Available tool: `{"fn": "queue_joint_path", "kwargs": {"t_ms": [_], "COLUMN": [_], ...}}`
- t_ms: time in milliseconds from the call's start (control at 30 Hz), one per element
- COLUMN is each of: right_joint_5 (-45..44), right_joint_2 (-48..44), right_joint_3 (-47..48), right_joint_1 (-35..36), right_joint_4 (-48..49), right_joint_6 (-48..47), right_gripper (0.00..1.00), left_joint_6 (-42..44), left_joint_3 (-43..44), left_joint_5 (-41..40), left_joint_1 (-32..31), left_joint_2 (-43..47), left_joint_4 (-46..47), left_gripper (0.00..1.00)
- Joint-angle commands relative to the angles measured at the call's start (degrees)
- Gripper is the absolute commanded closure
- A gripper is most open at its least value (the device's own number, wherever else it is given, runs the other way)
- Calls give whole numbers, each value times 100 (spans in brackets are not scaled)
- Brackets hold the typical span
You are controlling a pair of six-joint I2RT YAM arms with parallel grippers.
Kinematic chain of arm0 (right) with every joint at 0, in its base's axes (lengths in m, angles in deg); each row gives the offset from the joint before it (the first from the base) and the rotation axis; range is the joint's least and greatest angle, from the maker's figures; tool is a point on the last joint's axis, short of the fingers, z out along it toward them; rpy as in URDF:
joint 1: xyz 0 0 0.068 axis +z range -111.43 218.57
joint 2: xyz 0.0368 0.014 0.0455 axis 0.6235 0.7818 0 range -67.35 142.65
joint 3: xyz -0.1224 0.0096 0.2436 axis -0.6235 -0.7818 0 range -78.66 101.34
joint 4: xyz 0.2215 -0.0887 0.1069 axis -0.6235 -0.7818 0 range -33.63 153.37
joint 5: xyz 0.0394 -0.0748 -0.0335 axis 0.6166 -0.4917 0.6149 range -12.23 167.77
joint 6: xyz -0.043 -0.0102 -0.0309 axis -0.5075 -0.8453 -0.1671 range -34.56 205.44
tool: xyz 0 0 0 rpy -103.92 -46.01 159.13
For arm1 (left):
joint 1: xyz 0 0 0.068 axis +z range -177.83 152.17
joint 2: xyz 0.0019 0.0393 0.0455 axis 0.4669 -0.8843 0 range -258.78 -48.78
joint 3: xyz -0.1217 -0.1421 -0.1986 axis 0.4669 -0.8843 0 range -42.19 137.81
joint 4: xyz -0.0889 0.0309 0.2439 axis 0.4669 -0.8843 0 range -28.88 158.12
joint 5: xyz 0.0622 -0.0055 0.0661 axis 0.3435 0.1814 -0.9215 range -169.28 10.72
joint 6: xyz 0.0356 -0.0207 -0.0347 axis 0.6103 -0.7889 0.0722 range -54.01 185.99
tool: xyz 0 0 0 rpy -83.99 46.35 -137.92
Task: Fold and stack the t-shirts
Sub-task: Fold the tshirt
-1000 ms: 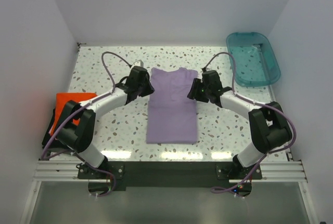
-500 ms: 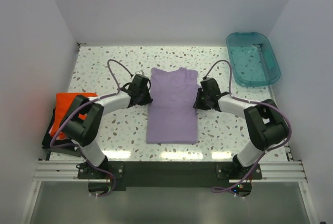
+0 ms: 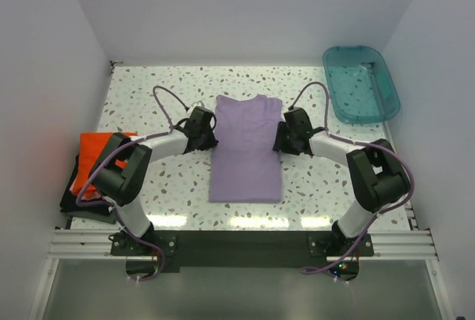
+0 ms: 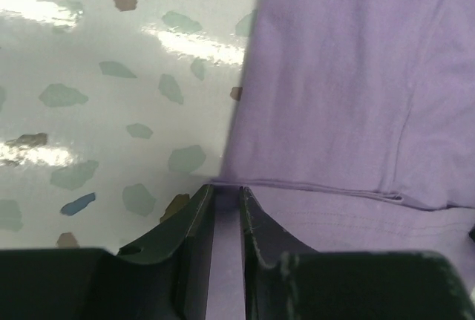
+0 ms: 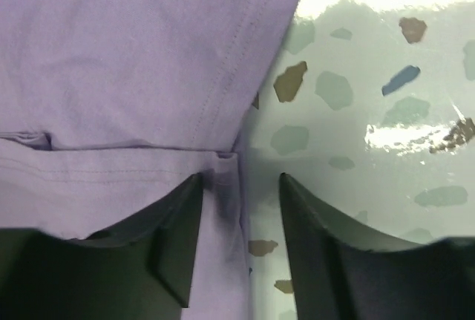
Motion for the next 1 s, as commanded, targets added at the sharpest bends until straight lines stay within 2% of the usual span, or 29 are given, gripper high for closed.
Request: {"fn": "queue_joint_path", "kwargs": {"t_ms": [0, 33, 67, 167, 233, 300, 467, 533, 633, 767, 967], "right_joint_5": [-501, -545, -580, -624, -467, -178, -466, -641, -721, -870, -862], "right_joint_2": [-348, -455, -586, -1052, -1437, -1755, -2764, -3012, -3364, -3540, -3699], "right_joint_3": [120, 138, 155, 235, 165, -176, -950, -1390, -1944, -2331, -2701], "right_joint_1": [7, -2, -10, -19, -19, 33, 955, 1463, 1842, 2151, 2327], "right_joint_4": [-879, -1037, -1099, -1450, -1574, -1566, -1776, -1829, -1777, -1768, -1557], "right_joint_6": [-172, -181, -181, -155, -94, 117, 731, 1013, 1505, 1997, 2376], "right_gripper": [47, 39, 36, 30, 30, 30, 34, 40, 46, 48, 48], "left_joint_6": [62, 79, 106, 167, 159, 27, -394, -526, -860, -1353, -1546], "left_joint_3": [67, 85, 120, 173, 112, -300, -1372, -1847, -2305, -3015, -3395], "left_joint_5": [-372, -416, -433, -477, -477, -373, -117, -161, -205, -161, 67], "left_joint_1": [52, 61, 70, 70, 70, 52, -176, -483, -957, -1266, -1511], "left_joint_2": [382, 479, 680, 1084, 1296, 1673, 2560, 2825, 3230, 3686, 3705], "left_joint_4": [-649, -702, -825, -1053, -1220, -1222, -1247, -1300, -1379, -1267, -854], "left_gripper": [75, 71, 65, 55, 52, 52, 53, 53, 53, 53, 53]}}
